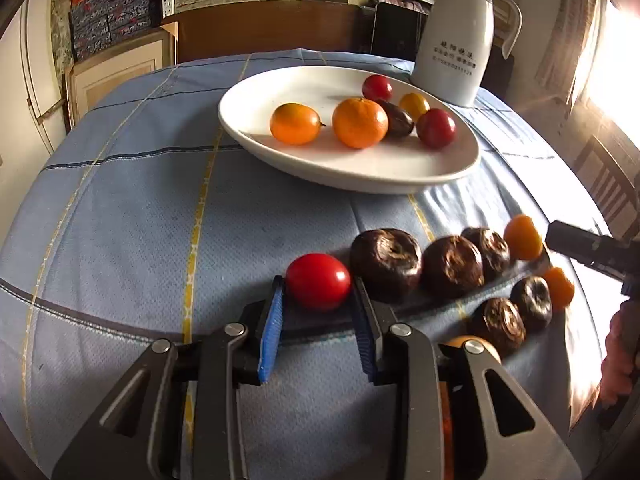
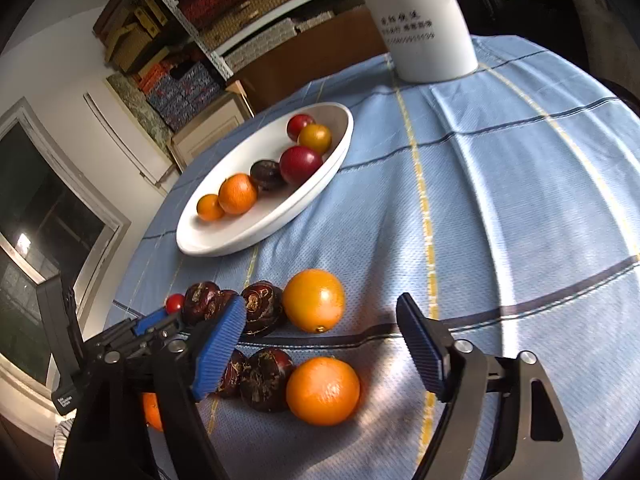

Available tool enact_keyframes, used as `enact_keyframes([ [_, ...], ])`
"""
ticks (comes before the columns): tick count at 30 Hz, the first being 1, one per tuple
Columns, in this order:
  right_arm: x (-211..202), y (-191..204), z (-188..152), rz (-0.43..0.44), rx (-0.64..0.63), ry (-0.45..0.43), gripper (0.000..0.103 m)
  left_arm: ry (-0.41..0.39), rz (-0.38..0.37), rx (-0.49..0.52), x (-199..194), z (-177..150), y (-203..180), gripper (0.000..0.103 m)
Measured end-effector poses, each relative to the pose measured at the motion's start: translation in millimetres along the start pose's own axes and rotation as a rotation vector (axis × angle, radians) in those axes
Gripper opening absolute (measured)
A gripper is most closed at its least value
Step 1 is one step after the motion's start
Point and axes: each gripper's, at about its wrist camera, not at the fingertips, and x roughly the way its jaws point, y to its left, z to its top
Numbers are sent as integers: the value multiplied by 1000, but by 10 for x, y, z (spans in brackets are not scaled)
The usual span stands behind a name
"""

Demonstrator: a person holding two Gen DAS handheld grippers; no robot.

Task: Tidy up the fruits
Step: 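Grasp an orange with the right tool while the left lifts the cherry tomato, then release the cherry tomato and orange onto the white plate with both tools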

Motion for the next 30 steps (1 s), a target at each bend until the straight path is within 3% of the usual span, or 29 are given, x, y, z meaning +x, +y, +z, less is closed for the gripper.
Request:
enact_keyframes([
  [8,196,105,7,-69,-81,36,47,-2,2,9,18,25,8,32],
  [11,209,113,-3,-56,-94,43,37,-3,7,9,38,50,17,32],
  [18,194,101,-12,-58,-101,39,37,-9,-10,3,45,75,50,32],
  [25,137,45,-17,-43,-70,30,37,-96,17,33,-191,30,-14,32],
  [30,-101,120,7,-23,-89,-71,37,-128,-29,5,-331,118,-39,32],
])
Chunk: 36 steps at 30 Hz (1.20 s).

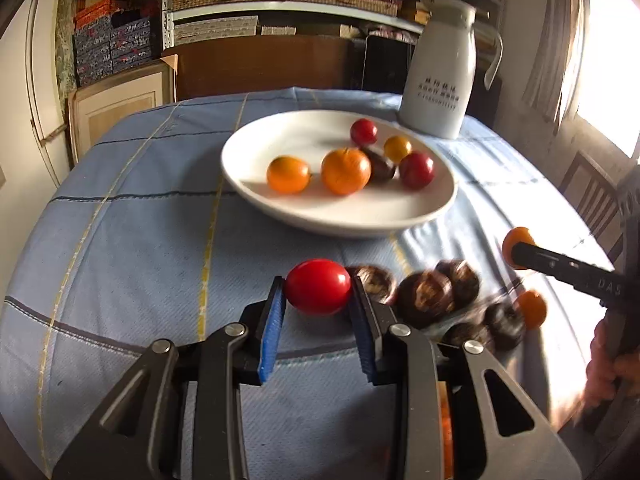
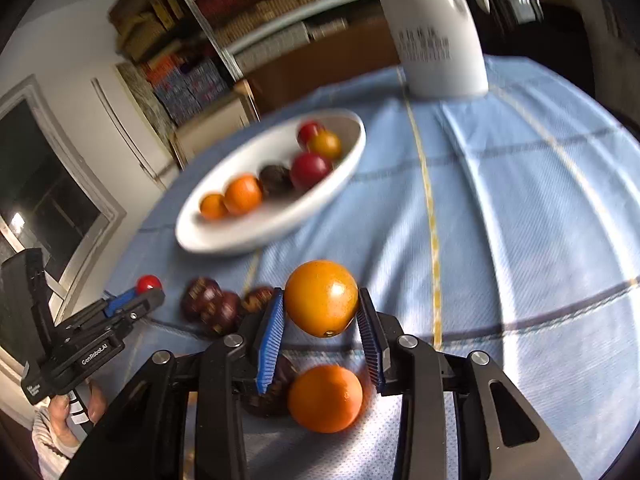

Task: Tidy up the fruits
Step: 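Release the cherry tomato and orange onto the white plate with both tools, then grasp a large orange with the left tool while the right grasps another orange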

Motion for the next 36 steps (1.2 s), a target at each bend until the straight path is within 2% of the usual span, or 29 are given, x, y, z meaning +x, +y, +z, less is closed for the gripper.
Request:
enact_keyframes([
  [3,-81,107,157,19,-24,-52,37,-1,-34,-27,30,206,27,32],
  [6,-27,201,399,31,-32,-61,37,-4,-28,-46,135,469,51,32],
  [11,355,385,698,40,-67,-24,38,6,-31,-65,443,716,40,34],
  [12,440,404,723,48,-73,-12,39,8,-32,-75,510,724,44,46],
  [13,502,408,738,57,-73,-6,47,16,-35,-80,559,721,54,63],
  [14,549,396,750,61,-71,-5,51,23,-40,-77,588,709,59,69],
  [17,511,325,760,47,-63,-23,52,16,-4,-53,576,679,79,78],
  [19,452,234,748,70,-8,-32,55,-7,17,-78,523,666,128,96],
  [22,402,151,688,76,28,-34,60,-24,35,-103,436,606,192,98],
  [27,297,30,561,47,55,-50,63,11,59,-134,377,416,276,98],
  [36,9,-110,314,50,97,-63,74,29,99,-122,115,82,246,98],
])
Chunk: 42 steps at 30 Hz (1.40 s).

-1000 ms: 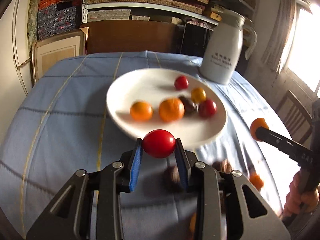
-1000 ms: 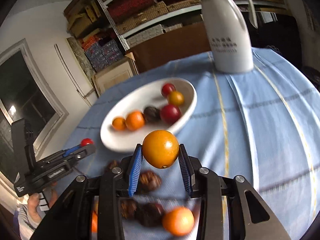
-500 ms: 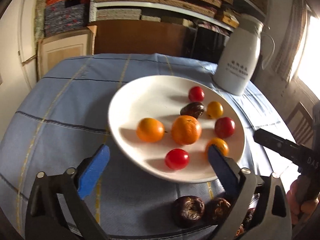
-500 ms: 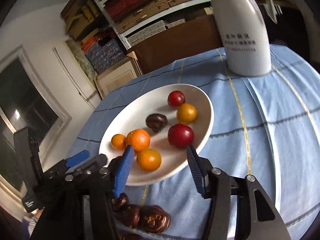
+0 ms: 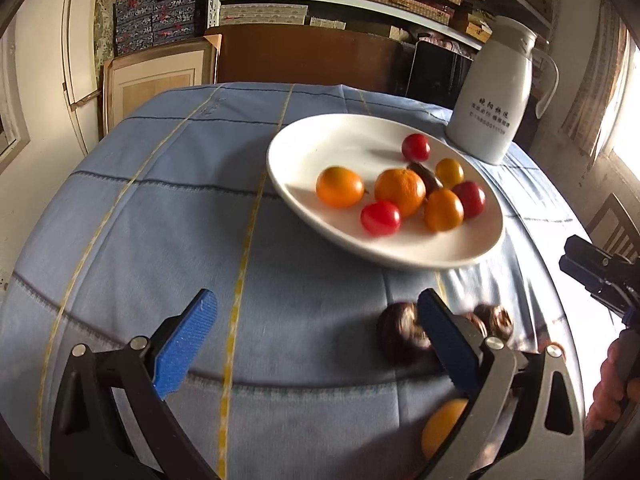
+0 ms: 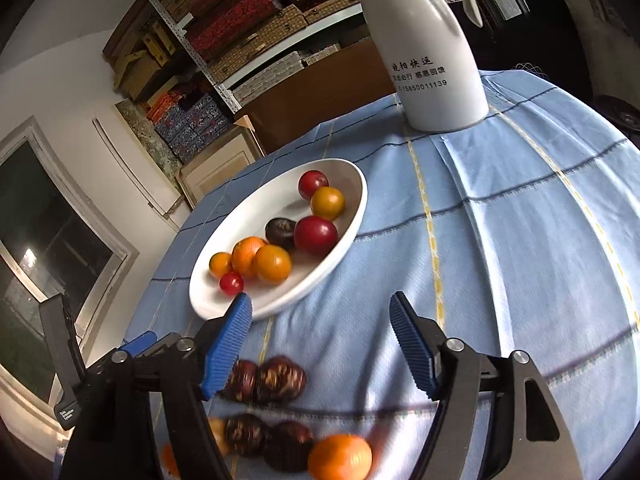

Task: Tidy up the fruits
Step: 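Grasp a large orange with the left tool while the right grasps another orange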

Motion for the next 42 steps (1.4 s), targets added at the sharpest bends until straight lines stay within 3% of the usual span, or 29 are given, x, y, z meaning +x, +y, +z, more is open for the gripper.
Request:
enact_keyframes([
  [8,-315,-92,-324,2,-2,-2,81,-32,-42,37,-445,-454,-49,98],
  [15,-514,-206,-487,14,23,-14,82,-52,-42,173,-762,-857,-300,98],
  [18,-522,-228,-522,16,32,-3,82,-58,-52,205,-790,-891,-350,98],
  [22,-488,-175,-576,15,7,26,82,58,-116,247,-641,-921,-471,98],
  [28,-422,-54,-623,8,-52,62,82,160,-82,242,-447,-934,-495,98],
  [35,-315,-23,-654,0,-80,120,82,94,-60,212,-548,-890,-474,98],
  [42,-217,19,-720,-2,-97,178,78,92,-73,199,-535,-853,-491,97],
])
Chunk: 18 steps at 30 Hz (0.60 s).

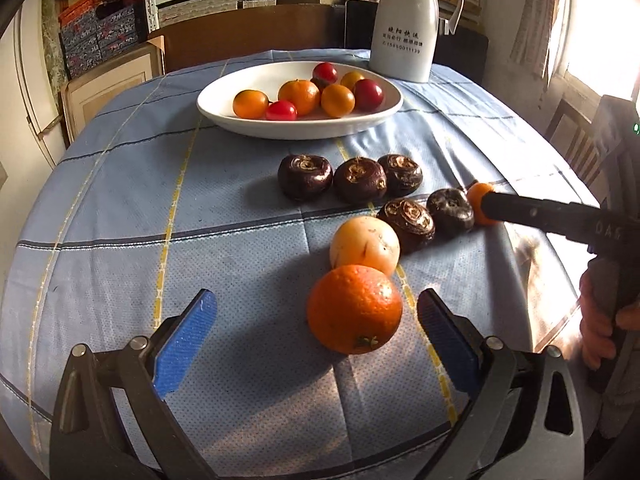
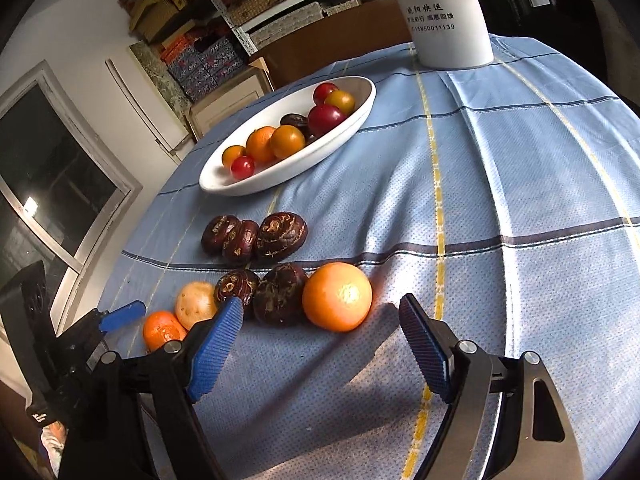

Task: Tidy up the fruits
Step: 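Grasp a large orange with the left tool while the right grasps another orange, then carry both oranges over the white plate and open both tools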

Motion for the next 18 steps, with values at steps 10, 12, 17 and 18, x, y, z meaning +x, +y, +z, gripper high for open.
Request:
enact_keyframes([
  [10,38,-103,4,2,40,18,36,21,-114,-13,48,-34,-24,45],
  [12,27,-100,8,4,39,13,36,19,-114,-36,47,-36,22,45],
  [17,-100,-185,43,42,83,-48,36,-2,-101,-66,9,-40,97,45],
  [18,-123,-217,50,57,103,-58,36,-9,-90,-64,-3,-33,101,45],
])
